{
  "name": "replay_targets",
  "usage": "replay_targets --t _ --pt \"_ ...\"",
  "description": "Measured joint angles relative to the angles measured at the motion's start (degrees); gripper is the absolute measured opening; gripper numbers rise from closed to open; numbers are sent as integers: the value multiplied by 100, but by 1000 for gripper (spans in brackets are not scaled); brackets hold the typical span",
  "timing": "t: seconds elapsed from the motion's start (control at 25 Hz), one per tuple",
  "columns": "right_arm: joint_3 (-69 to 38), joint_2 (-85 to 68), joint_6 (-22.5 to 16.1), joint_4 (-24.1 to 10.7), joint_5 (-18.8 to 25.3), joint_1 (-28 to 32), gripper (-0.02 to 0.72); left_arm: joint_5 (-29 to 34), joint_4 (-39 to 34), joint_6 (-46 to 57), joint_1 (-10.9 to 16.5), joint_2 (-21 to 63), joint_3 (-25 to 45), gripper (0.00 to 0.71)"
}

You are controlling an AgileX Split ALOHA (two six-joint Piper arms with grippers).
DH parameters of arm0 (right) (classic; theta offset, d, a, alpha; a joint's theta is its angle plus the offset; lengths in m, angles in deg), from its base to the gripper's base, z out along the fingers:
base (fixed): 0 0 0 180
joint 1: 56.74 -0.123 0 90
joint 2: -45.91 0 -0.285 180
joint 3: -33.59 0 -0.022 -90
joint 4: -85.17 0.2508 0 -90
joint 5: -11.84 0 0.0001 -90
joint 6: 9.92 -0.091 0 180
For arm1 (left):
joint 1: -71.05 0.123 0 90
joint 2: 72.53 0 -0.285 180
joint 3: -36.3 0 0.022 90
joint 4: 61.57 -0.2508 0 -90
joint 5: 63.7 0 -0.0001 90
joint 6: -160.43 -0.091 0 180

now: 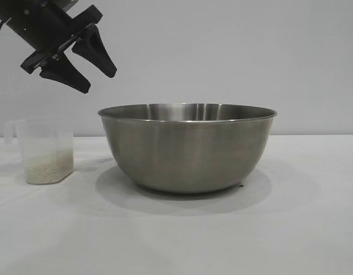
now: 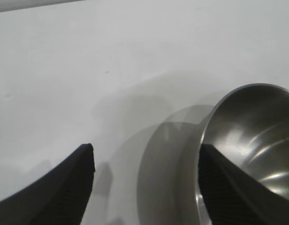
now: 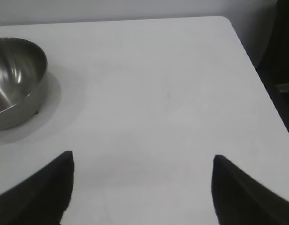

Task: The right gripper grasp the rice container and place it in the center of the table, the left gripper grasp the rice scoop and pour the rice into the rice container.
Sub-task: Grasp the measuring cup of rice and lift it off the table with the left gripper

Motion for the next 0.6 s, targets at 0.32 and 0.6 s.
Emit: replay_targets --t 0.32,0.6 --pt "-368 -38 10 33 -88 0 520 -11 2 0 0 -12 0 444" --pt "-741 -38 69 46 -440 0 520 -11 2 0 0 -12 0 444"
